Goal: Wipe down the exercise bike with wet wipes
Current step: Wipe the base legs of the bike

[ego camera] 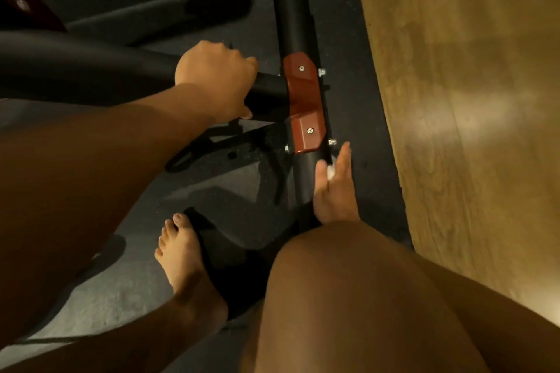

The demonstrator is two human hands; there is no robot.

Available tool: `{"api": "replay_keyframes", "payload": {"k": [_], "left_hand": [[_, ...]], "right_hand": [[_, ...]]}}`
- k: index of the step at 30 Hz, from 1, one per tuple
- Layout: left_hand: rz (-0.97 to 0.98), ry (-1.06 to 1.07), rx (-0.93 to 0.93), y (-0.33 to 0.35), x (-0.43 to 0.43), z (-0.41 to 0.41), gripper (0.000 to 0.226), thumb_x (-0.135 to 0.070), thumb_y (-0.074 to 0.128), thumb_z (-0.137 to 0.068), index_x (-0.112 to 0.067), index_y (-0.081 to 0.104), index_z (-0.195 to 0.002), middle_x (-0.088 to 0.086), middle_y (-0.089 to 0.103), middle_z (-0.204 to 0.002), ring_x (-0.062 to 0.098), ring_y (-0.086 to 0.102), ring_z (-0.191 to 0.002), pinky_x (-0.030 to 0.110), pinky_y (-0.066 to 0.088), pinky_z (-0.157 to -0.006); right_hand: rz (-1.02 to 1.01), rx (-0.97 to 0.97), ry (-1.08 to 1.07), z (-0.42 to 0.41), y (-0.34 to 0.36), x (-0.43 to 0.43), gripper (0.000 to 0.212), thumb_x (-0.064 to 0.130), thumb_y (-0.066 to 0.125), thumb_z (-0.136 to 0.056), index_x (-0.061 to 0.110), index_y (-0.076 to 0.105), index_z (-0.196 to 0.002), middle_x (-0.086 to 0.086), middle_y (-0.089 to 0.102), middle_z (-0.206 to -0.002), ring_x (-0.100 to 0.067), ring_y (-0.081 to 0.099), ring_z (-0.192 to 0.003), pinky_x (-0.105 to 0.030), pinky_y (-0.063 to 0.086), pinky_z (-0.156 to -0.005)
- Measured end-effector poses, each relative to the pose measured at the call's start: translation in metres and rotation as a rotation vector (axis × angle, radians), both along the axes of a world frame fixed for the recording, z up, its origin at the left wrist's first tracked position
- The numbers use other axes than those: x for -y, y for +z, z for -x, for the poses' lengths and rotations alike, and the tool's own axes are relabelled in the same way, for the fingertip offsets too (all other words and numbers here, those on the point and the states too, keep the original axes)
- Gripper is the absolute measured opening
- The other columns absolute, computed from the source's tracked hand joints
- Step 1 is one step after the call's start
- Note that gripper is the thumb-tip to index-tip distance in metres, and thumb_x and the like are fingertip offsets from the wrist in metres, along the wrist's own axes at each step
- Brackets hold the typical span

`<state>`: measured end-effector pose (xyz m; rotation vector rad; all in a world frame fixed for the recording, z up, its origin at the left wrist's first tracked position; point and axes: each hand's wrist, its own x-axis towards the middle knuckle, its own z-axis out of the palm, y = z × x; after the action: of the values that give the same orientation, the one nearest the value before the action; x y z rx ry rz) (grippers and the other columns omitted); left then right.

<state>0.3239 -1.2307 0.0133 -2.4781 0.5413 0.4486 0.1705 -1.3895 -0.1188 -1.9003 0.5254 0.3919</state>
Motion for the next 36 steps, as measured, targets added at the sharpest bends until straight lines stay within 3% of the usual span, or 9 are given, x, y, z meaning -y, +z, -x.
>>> {"api": "replay_keyframes", "payload": {"k": [6, 11, 14, 19, 23, 26, 31, 34, 36], "left_hand": [[-0.005, -0.011, 0.023, -0.010, -0.001, -0.001, 0.055, -0.059, 0.067, -0.079, -0.019, 0.053, -0.115, 0.002, 0.038, -0.066, 0.018, 0.031, -0.052, 0.034, 0.035, -0.054], [0.014, -0.002, 0.012, -0.013, 0.020, -0.007, 0.052, -0.057, 0.070, -0.078, -0.017, 0.061, -0.110, 0.003, 0.041, -0.065, 0.024, 0.047, -0.064, 0.034, 0.037, -0.060], [0.060, -0.018, -0.063, -0.035, 0.047, -0.011, 0.060, -0.058, 0.075, -0.073, -0.013, 0.062, -0.112, 0.007, 0.062, -0.087, 0.029, 0.062, -0.080, 0.036, 0.040, -0.063], [0.081, -0.025, 0.006, -0.046, 0.048, -0.013, 0.062, -0.056, 0.077, -0.071, -0.011, 0.060, -0.109, 0.007, 0.051, -0.075, 0.028, 0.052, -0.067, 0.037, 0.040, -0.058], [0.083, -0.081, 0.041, -0.047, 0.046, -0.012, 0.069, -0.058, 0.077, -0.071, -0.011, 0.056, -0.118, 0.011, 0.064, -0.099, 0.036, 0.064, -0.088, 0.040, 0.040, -0.064], [0.064, -0.076, 0.049, -0.044, 0.048, -0.009, 0.070, -0.058, 0.077, -0.072, -0.012, 0.055, -0.120, 0.009, 0.062, -0.092, 0.034, 0.065, -0.085, 0.039, 0.040, -0.060], [0.079, -0.110, -0.045, -0.026, 0.043, -0.011, 0.074, -0.057, 0.068, -0.081, -0.017, 0.041, -0.137, 0.007, 0.053, -0.083, 0.027, 0.054, -0.073, 0.036, 0.040, -0.064], [-0.037, -0.141, -0.031, 0.003, 0.025, -0.015, 0.090, -0.059, 0.069, -0.079, -0.023, 0.021, -0.146, 0.006, 0.051, -0.078, 0.021, 0.047, -0.060, 0.031, 0.037, -0.057], [-0.127, -0.152, 0.017, 0.017, 0.003, -0.012, 0.083, -0.067, 0.067, -0.075, -0.024, 0.034, -0.137, 0.002, 0.043, -0.071, 0.018, 0.043, -0.058, 0.031, 0.036, -0.055]], "right_hand": [[0.084, 0.194, 0.059, -0.100, -0.006, -0.015, 0.070, 0.053, 0.029, -0.099, 0.023, -0.001, -0.155, -0.009, 0.030, -0.156, -0.024, 0.037, -0.138, -0.040, 0.033, -0.113], [0.429, 0.135, 0.398, -0.041, -0.006, -0.011, 0.116, 0.041, 0.071, -0.080, 0.015, -0.018, -0.151, -0.014, -0.011, -0.160, -0.033, 0.001, -0.148, -0.042, 0.011, -0.119], [0.337, 0.076, 0.334, -0.061, -0.010, -0.014, 0.129, 0.035, 0.081, -0.069, 0.019, -0.018, -0.150, -0.014, 0.001, -0.161, -0.033, 0.010, -0.147, -0.044, 0.016, -0.120], [-0.128, -0.084, 0.133, -0.128, -0.007, -0.002, 0.139, 0.024, 0.089, -0.062, 0.026, -0.017, -0.152, -0.003, 0.039, -0.148, -0.022, 0.044, -0.131, -0.036, 0.038, -0.104], [0.303, 0.171, 0.265, -0.072, -0.009, -0.016, 0.121, 0.036, 0.079, -0.073, 0.016, -0.010, -0.153, -0.009, 0.008, -0.160, -0.026, 0.018, -0.146, -0.039, 0.023, -0.118], [0.537, 0.265, 0.411, -0.041, -0.014, -0.020, 0.124, 0.037, 0.079, -0.072, 0.015, -0.015, -0.151, -0.012, -0.009, -0.160, -0.031, 0.004, -0.148, -0.043, 0.010, -0.121], [0.229, 0.122, 0.258, -0.071, -0.012, -0.008, 0.127, 0.040, 0.085, -0.064, 0.025, -0.005, -0.152, -0.005, 0.026, -0.155, -0.025, 0.026, -0.143, -0.046, 0.016, -0.120], [0.142, 0.092, 0.245, -0.072, -0.007, -0.003, 0.124, 0.049, 0.083, -0.065, 0.027, -0.001, -0.153, -0.004, 0.026, -0.155, -0.026, 0.030, -0.141, -0.047, 0.028, -0.116], [-0.009, -0.012, 0.139, -0.077, -0.001, -0.003, 0.119, 0.059, 0.075, -0.068, 0.029, -0.003, -0.153, -0.004, 0.022, -0.157, -0.027, 0.027, -0.142, -0.049, 0.028, -0.114]]}}
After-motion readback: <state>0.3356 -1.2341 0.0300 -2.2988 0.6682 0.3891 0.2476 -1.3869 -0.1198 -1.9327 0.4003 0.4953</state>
